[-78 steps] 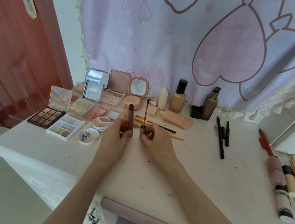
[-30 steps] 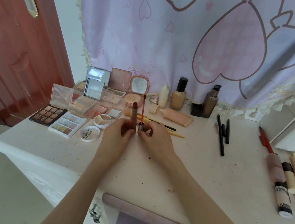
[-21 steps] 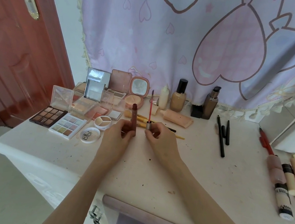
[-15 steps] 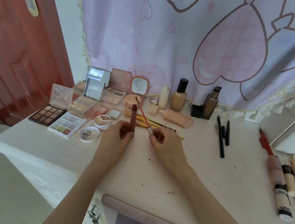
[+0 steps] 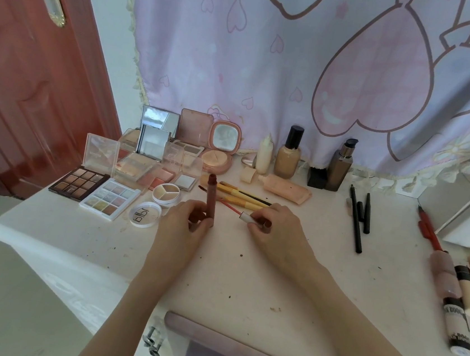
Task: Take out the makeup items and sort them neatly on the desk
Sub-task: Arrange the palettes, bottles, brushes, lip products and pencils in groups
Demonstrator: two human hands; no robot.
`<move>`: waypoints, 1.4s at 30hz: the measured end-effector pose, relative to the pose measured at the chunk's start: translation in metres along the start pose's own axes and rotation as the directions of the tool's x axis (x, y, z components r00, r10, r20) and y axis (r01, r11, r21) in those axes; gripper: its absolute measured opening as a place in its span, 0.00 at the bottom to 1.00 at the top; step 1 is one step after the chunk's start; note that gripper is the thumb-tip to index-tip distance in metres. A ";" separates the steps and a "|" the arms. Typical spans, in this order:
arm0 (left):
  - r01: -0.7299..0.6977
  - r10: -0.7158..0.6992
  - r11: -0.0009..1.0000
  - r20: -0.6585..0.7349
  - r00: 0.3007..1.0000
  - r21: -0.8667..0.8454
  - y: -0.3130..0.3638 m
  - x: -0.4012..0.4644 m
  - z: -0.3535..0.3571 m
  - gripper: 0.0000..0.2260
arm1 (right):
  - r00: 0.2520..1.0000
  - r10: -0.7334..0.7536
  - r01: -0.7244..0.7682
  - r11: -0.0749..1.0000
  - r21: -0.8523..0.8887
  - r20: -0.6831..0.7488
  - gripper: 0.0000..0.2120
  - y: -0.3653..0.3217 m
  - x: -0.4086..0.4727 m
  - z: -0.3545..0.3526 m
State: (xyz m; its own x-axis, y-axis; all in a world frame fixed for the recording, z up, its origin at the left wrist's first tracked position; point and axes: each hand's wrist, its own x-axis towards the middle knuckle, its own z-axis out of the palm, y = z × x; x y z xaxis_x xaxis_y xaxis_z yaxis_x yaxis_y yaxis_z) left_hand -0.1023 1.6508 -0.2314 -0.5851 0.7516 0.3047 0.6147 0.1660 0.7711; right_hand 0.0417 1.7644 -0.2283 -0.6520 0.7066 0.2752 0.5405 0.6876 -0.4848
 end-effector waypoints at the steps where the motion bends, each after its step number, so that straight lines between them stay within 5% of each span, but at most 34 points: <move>1: 0.000 0.000 1.000 -0.001 1.000 0.001 0.000 0.000 0.000 0.07 | 1.000 -0.003 0.003 1.000 -0.005 0.011 0.09 0.000 0.001 0.000; 15: -0.016 0.011 0.986 0.031 0.999 0.165 -0.005 0.007 0.007 0.08 | 0.999 0.004 -0.003 1.000 -0.008 0.040 0.12 -0.001 0.002 0.002; 21: 0.007 -0.006 0.998 -0.025 1.000 0.056 0.000 -0.007 0.001 0.14 | 0.999 0.028 -0.030 0.998 0.052 0.046 0.16 -0.003 -0.008 -0.006; 26: -0.101 0.106 0.994 -0.134 0.985 0.045 0.015 -0.028 -0.002 0.10 | 1.000 0.001 -0.002 0.996 0.084 0.013 0.15 -0.002 -0.023 -0.021; 31: -0.391 0.383 0.905 0.080 0.920 0.166 0.050 -0.050 0.026 0.11 | 0.997 -0.001 0.008 0.997 0.079 -0.080 0.14 0.013 -0.046 -0.054; 35: -0.531 0.466 0.831 0.317 0.826 0.162 0.080 -0.056 0.070 0.16 | 0.989 0.063 -0.064 0.998 -0.002 -0.135 0.12 0.041 -0.072 -0.090; 42: -0.474 0.197 0.769 0.545 0.815 0.430 0.095 -0.041 0.132 0.28 | 0.896 0.340 -0.418 0.864 -0.281 -0.286 0.11 0.106 -0.119 -0.143</move>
State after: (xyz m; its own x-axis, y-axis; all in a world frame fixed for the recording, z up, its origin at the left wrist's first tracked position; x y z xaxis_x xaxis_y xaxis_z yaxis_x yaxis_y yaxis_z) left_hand 0.0501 1.7198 -0.2447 -0.0671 0.9932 0.0950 0.9771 0.0461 0.2080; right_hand 0.2520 1.7769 -0.1938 -0.2480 0.9145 0.3196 0.8887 0.3461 -0.3008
